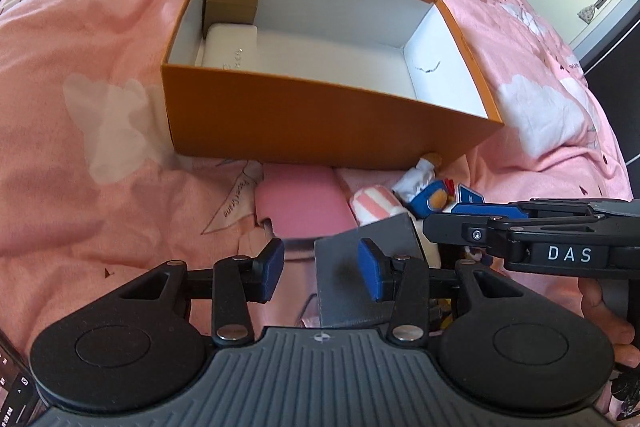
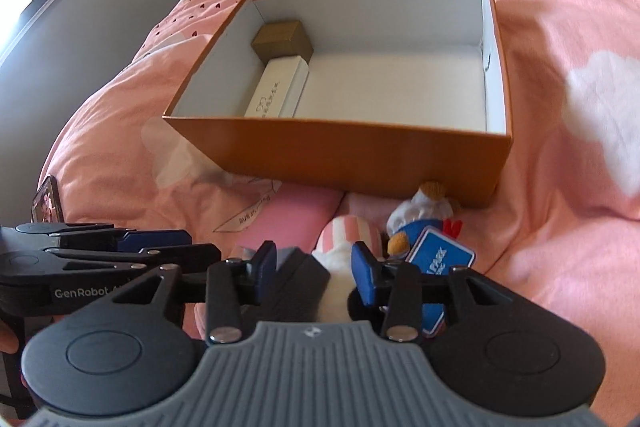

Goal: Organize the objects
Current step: 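Grasp the dark grey square box with left gripper and lift it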

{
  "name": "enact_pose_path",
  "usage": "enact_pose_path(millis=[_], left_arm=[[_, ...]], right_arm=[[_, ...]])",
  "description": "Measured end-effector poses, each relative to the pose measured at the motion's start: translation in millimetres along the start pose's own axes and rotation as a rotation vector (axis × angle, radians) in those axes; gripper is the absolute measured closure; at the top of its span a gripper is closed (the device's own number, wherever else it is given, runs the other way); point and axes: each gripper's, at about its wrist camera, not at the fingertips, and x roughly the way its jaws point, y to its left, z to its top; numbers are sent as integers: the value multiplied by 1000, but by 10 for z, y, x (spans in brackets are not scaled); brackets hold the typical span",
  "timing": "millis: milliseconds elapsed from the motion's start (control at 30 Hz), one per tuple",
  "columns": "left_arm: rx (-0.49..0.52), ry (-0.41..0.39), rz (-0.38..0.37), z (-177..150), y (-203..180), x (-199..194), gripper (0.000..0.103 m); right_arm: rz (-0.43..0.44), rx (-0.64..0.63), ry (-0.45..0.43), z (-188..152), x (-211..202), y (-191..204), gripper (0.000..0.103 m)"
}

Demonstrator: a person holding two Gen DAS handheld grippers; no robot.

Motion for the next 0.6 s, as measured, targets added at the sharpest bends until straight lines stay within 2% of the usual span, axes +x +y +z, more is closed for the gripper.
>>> enact_pose_path(millis=[300,467,600], left_arm=[[-8,56,-34,-111,21,58,53],[-26,70,-50,-115,54,45,53],[-15,71,-44,-127,39,39,53]], right_arm=[[67,165,77,-144,91,-208,54],[84,192,87,-141,98,-236,54],[112,188,94,-139,52,-198,58]])
